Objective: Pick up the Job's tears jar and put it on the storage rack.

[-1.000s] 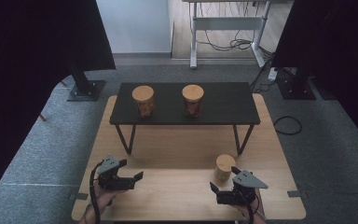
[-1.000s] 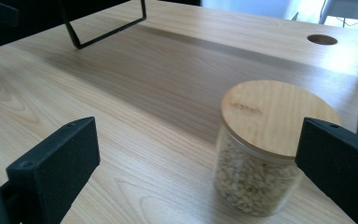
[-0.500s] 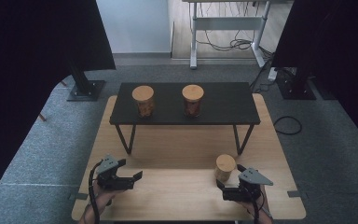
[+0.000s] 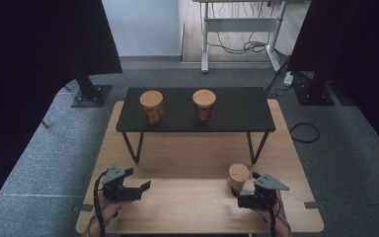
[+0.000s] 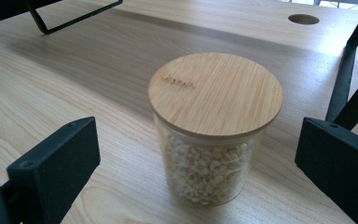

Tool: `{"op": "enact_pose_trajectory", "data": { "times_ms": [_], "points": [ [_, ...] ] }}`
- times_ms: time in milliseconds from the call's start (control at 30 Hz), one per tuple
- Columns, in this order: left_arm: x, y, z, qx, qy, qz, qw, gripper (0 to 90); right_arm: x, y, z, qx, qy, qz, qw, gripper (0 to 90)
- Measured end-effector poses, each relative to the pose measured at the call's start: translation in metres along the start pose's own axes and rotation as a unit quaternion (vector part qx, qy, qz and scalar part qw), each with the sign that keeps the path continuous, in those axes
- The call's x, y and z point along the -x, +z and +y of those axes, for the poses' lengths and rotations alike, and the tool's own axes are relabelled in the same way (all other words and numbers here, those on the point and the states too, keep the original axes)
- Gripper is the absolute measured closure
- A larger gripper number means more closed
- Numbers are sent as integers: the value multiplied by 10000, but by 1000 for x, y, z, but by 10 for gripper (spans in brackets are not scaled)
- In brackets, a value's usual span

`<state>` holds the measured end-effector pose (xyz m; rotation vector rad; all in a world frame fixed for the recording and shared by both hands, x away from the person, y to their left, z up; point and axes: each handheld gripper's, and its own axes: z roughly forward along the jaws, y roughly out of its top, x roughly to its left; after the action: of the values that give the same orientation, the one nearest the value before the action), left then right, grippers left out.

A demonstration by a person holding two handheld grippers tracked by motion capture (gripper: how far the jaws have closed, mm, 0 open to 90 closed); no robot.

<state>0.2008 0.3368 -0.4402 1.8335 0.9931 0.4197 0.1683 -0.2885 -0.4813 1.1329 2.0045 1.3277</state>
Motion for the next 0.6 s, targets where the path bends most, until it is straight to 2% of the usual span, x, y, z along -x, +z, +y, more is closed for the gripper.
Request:
{"op": "enact_pose_trajectory", "data": {
  "times_ms": [600],
  "points": [
    [-1, 1, -1, -25, -30, 28, 10000, 68, 9, 30, 8, -318, -105, -42, 9994, 0]
  ]
}}
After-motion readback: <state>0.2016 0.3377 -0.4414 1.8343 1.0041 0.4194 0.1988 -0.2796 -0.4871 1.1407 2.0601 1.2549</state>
